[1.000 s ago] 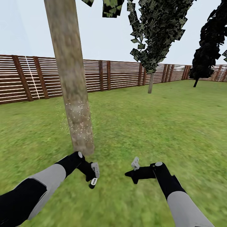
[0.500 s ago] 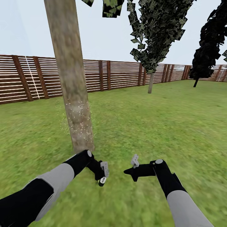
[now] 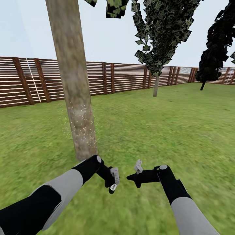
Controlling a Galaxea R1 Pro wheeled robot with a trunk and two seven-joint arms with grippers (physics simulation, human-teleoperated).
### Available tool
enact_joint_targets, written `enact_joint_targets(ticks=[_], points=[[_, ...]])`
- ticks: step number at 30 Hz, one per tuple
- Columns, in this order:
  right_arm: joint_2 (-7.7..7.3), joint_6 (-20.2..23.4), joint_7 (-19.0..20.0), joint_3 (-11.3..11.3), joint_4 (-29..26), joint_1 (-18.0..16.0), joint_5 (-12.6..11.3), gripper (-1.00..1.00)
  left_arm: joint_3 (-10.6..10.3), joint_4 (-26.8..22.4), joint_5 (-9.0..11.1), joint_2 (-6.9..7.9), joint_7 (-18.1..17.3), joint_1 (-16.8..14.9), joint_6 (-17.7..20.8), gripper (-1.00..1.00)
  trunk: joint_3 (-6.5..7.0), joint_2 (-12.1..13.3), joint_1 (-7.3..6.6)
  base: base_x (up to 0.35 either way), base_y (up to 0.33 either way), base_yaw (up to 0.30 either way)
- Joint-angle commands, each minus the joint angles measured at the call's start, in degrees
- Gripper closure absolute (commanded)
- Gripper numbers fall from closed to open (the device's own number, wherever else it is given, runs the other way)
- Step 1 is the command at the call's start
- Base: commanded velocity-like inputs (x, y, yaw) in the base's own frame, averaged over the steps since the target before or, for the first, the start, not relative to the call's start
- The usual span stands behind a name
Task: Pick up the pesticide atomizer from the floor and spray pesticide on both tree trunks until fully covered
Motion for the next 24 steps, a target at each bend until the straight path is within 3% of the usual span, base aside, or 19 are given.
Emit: enact_joint_targets(ticks=[1, 20, 24], points=[[0.0, 0.0, 0.0, 0.0, 0.0, 0.0, 0.0, 1.0, 0.0, 0.0, 0.0, -0.01, 0.0, 0.0, 0.0, 1.0, 0.0, 0.0, 0.0, 0.0, 0.0, 0.0], [0.0, 0.1, 0.0, 0.0, -1.7, 0.0, -0.3, 1.0, -0.3, 0.4, 0.0, -1.06, 0.3, 0.1, -0.2, 1.0, 0.0, 0.0, 0.0, 0.0, 0.0, 0.0], [0.69, 0.1, 0.0, 0.0, -1.8, 0.0, -0.3, 1.0, -0.3, 0.4, 0.0, -1.06, 0.5, 0.1, -0.3, 1.0, 0.0, 0.0, 0.0, 0.0, 0.0, 0.0]])
